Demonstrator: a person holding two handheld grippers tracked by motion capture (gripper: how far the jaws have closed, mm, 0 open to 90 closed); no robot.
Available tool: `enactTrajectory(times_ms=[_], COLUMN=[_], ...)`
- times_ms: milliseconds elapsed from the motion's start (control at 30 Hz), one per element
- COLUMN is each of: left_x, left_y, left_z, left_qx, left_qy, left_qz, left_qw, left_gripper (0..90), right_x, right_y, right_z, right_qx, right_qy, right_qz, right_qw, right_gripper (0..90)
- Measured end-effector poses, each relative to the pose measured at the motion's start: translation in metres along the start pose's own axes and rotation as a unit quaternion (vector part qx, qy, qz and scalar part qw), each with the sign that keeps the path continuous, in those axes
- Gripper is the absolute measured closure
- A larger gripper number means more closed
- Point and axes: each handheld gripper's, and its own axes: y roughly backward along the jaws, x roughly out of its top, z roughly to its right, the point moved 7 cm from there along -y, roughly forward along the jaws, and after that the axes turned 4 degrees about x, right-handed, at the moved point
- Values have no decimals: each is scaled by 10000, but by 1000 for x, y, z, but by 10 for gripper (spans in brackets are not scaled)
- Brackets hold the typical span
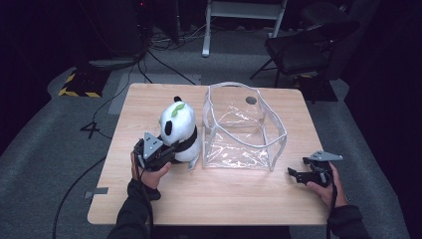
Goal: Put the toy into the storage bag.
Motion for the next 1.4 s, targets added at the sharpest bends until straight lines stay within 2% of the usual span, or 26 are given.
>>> enactTrajectory(times_ms=[233,333,600,633,967,1300,1400], left_x=[5,8,19,20,33,47,51], left_y=[2,4,12,13,15,17,16], left_z=[0,1,1,0,-1,-9,-12], left_qx=[62,67,145,149,198,254,262], left_qy=[-7,-102,-71,-124,-57,-23,80], left_qz=[54,76,271,266,392,501,556], left_qw=[10000,9999,9995,9995,9990,9984,9981], left_gripper=[523,527,532,532,532,532,532], right_x=[0,0,0,0,-1,-1,-1], right_y=[0,0,0,0,1,1,1], right_z=[0,0,0,0,-1,-1,-1], right_qx=[0,-2,-8,-8,8,5,7], right_qy=[4,6,21,21,33,34,33], right_qz=[-1,-2,-1,-1,-3,-6,-4], right_qw=[10000,10000,10000,10000,10000,10000,10000], right_gripper=[154,154,156,156,156,156,156])
